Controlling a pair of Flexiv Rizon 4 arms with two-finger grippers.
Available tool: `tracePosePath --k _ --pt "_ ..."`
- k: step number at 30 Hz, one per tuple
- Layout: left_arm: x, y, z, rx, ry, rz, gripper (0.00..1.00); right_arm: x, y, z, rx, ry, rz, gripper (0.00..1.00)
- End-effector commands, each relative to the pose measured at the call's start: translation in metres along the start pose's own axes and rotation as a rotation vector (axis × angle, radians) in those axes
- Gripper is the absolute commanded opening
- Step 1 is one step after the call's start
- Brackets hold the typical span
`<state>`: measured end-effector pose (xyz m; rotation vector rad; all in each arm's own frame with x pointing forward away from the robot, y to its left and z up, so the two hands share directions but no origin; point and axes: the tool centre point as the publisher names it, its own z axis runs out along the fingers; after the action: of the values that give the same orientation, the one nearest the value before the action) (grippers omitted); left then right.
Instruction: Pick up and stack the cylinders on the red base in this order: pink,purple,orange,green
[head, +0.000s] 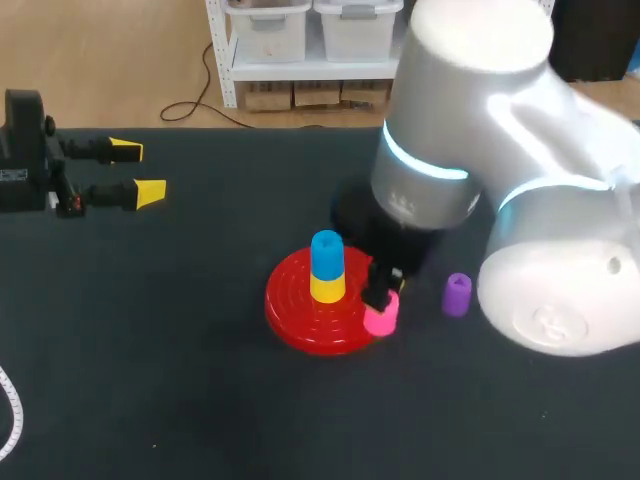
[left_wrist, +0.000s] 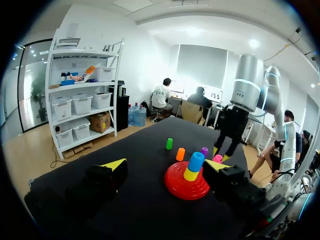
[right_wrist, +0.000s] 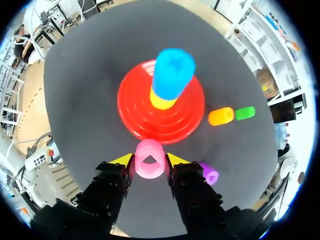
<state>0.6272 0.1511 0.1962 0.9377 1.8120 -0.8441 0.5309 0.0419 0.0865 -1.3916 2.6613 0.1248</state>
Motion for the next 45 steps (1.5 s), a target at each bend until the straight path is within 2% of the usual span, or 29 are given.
tracePosePath --k 1,6,12,20,38,45 --pt "0.002 0.0 0.001 -0.003 -0.008 0.003 1.0 -0.007 -0.006 -0.044 0.002 -0.014 0.002 0.0" --pt "0.002 0.0 0.001 -0.003 -0.008 0.003 1.0 -0.03 -0.013 -0.081 0.025 -0.056 -0.013 0.0" --pt "0.002 0.0 0.001 -0.003 -0.008 0.003 1.0 -0.059 -0.021 -0.098 0.043 -0.07 -0.02 0.0" --pt "0.002 0.0 0.001 -0.003 -0.008 0.003 1.0 -0.085 -0.022 -0.084 0.02 -0.034 -0.035 0.0" --pt "0.002 0.0 0.001 -0.003 -0.008 0.003 1.0 -0.106 -0.02 -0.051 0.004 0.034 -0.043 0.0" --pt "0.002 0.0 0.001 -0.003 -0.008 0.003 1.0 -0.108 -0.02 -0.047 0.005 0.041 -0.047 0.0"
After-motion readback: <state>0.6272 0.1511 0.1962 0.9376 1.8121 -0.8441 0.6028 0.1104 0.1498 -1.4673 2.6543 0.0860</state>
